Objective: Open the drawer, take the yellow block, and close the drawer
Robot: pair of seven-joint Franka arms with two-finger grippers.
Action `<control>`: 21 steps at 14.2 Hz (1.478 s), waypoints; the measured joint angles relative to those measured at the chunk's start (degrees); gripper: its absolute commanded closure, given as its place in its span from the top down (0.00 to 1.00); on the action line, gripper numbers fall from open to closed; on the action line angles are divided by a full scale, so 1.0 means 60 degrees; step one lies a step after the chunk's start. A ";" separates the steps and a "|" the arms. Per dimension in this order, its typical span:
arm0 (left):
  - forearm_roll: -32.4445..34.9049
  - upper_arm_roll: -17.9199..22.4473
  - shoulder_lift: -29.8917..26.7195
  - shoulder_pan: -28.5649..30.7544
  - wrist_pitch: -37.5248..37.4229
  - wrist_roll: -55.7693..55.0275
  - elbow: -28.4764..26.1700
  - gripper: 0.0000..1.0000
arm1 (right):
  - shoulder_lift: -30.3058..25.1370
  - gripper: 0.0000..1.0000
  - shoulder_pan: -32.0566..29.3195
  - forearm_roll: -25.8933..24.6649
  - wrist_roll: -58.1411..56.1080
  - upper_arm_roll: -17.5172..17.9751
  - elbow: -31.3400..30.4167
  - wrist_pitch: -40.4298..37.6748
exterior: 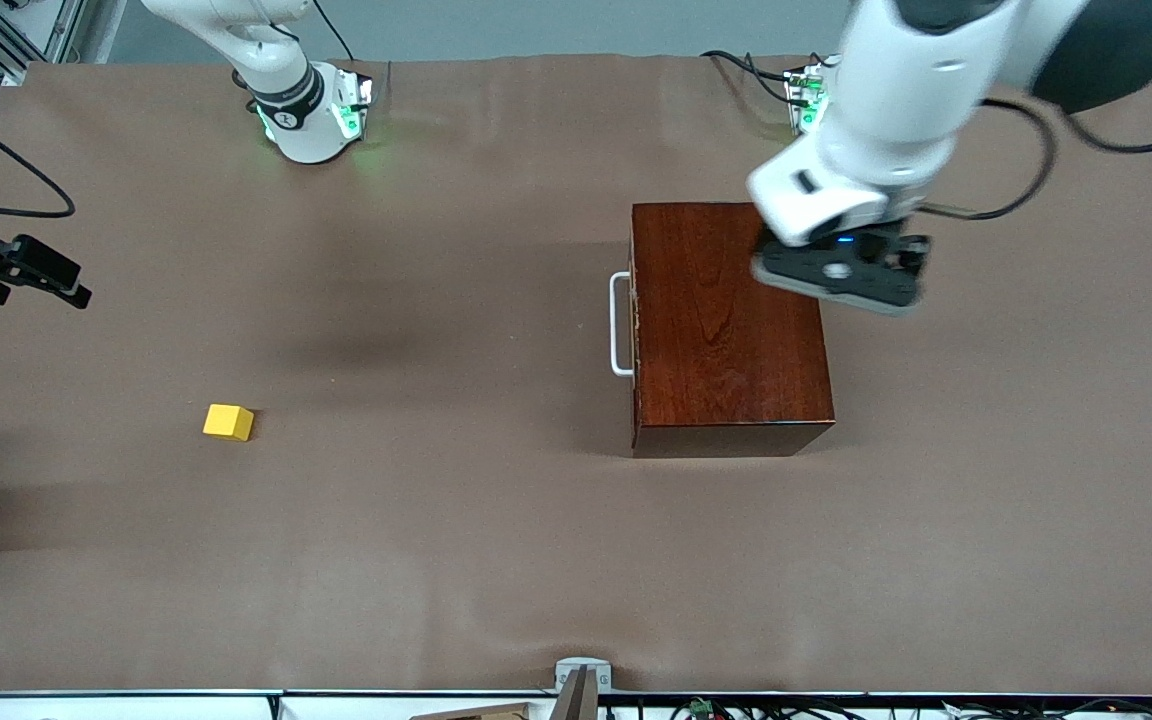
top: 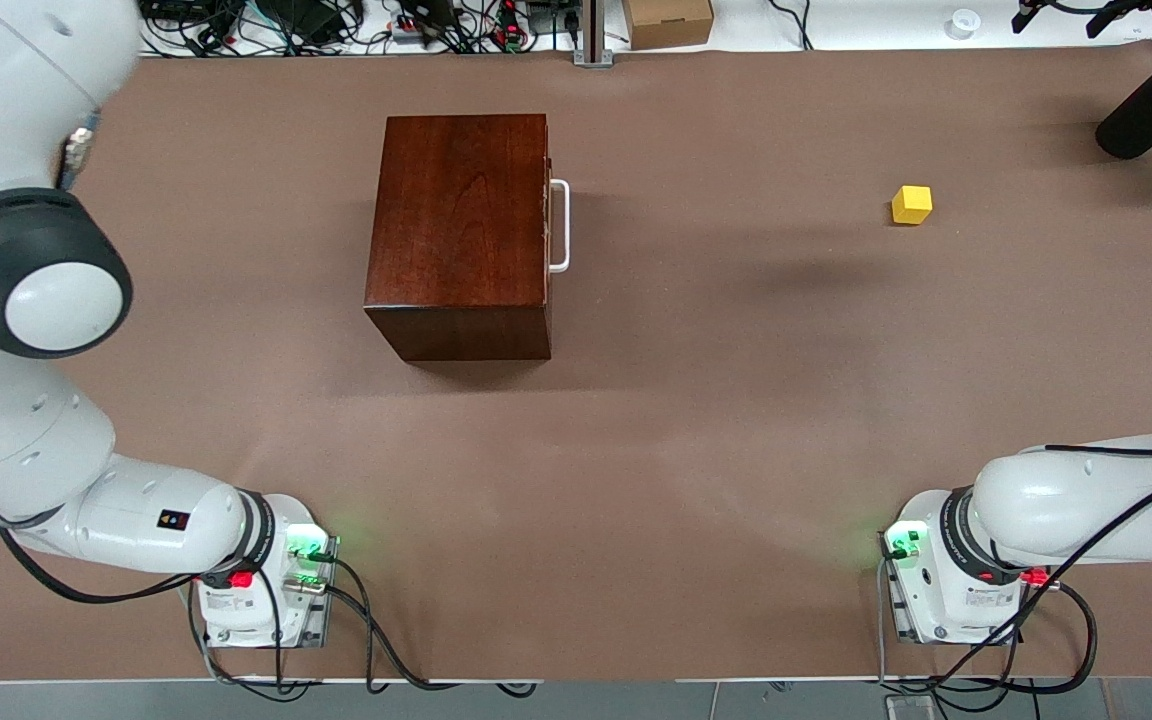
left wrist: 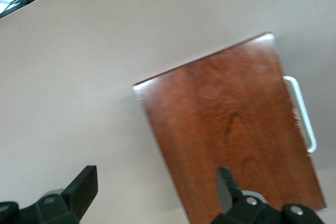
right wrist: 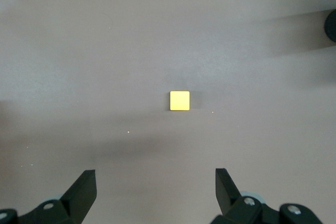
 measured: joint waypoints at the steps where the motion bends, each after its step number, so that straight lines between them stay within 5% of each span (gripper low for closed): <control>1: -0.0012 0.0004 -0.0111 0.0381 -0.0023 0.0030 -0.0022 1.00 | 0.0000 1.00 -0.0001 0.0000 0.0001 -0.0001 0.0036 -0.0114; 7: -0.0169 0.1028 -0.0360 0.0769 -0.1180 0.0008 -0.0062 1.00 | 0.0000 1.00 -0.0003 -0.0013 0.0003 -0.0015 0.0196 -0.0429; 13: -0.2096 0.3644 -0.1207 0.0410 -0.0458 -0.0005 -0.0979 1.00 | -0.0001 1.00 -0.0252 -0.0060 0.0006 -0.0070 0.0360 -0.1127; 17: -0.2285 0.3864 -0.2114 0.0398 0.0399 0.0455 -0.2311 1.00 | -0.0001 1.00 -0.0475 -0.0062 0.0006 -0.0084 0.0419 -0.1390; 21: -0.2284 0.4094 -0.2288 0.0393 0.0503 0.0759 -0.2504 1.00 | -0.0001 1.00 -0.0474 -0.0062 0.0006 -0.0040 0.0424 -0.1416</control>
